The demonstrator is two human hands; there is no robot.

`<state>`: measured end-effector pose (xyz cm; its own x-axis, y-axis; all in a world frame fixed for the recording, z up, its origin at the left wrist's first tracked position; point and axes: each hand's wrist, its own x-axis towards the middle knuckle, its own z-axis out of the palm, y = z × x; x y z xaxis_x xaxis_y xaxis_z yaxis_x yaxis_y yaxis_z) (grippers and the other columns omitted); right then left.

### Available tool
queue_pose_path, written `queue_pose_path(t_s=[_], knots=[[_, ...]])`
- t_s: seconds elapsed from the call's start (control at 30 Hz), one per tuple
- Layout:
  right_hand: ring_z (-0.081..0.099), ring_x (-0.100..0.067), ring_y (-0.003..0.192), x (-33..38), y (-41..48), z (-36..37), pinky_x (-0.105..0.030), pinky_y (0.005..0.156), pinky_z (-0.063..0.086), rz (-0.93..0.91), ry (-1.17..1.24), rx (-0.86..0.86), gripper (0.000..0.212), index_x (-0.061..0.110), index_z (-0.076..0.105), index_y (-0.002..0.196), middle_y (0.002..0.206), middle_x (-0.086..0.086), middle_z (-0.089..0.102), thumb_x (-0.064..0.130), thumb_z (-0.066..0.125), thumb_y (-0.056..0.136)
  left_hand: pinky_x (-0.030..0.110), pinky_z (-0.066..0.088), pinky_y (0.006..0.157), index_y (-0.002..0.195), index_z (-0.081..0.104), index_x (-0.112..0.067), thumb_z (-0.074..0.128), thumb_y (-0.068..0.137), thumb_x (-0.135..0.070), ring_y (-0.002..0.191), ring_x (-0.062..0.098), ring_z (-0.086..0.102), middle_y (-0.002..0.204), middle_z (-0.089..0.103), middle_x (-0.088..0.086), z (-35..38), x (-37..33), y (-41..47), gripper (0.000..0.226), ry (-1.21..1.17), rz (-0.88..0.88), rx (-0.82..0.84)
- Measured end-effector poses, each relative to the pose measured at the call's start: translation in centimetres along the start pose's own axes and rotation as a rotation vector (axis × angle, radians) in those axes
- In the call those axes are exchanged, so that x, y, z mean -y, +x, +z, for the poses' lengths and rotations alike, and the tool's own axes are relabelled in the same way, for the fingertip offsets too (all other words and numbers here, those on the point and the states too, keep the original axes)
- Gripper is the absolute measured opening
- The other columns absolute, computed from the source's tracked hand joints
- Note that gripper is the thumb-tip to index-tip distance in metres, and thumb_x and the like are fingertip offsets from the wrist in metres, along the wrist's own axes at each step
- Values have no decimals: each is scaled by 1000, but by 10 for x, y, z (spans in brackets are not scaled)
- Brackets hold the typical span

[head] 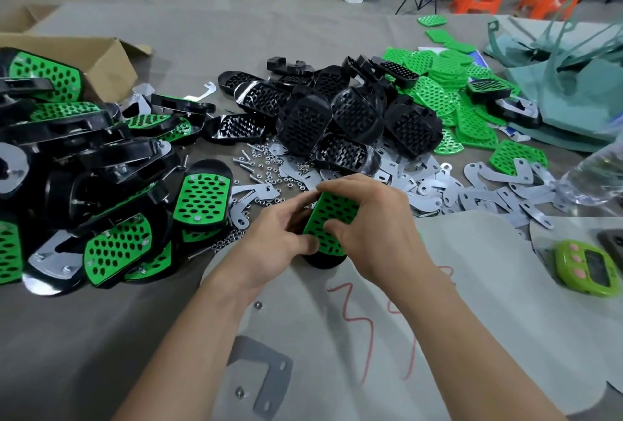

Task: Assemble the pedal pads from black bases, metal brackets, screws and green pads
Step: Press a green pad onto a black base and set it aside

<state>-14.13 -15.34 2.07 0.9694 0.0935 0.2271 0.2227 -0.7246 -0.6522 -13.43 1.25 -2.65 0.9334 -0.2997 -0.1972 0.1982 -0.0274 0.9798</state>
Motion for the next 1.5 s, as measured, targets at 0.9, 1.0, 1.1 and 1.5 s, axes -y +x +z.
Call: queue_pose_path(t_s=[0.9, 1.0, 1.1, 1.5], knots=[[67, -3, 108, -27, 9, 2, -36, 98, 55, 314, 301, 108, 76, 43, 60, 131, 121, 13, 70, 32, 91, 63, 29, 59, 60, 112, 70, -15, 59, 66, 33, 82, 22, 76, 96, 79, 8, 5, -11, 5, 68, -170, -97, -87], [74, -16, 95, -34, 5, 0, -46, 86, 61, 407, 628, 98, 48, 29, 73, 111, 99, 2, 77, 31, 87, 65, 31, 57, 62, 116, 70, -15, 69, 64, 20, 84, 21, 76, 97, 79, 7, 8, -15, 0, 63, -219, -115, -43], [76, -27, 92, -34, 1, -7, -43, 82, 62, 423, 875, 134, 30, 16, 75, 106, 97, -10, 78, 22, 83, 77, 30, 59, 75, 123, 68, -14, 76, 64, 9, 97, 22, 75, 108, 77, 9, 11, -17, -6, 65, -268, -72, 15], [75, -26, 88, -13, 3, -21, -33, 74, 61, 335, 927, 36, 26, 17, 74, 103, 93, -11, 78, 4, 80, 81, 46, 52, 104, 155, 38, -34, 59, 92, 5, 130, 34, 59, 144, 59, 14, -6, -40, -26, 76, -312, -15, 392]])
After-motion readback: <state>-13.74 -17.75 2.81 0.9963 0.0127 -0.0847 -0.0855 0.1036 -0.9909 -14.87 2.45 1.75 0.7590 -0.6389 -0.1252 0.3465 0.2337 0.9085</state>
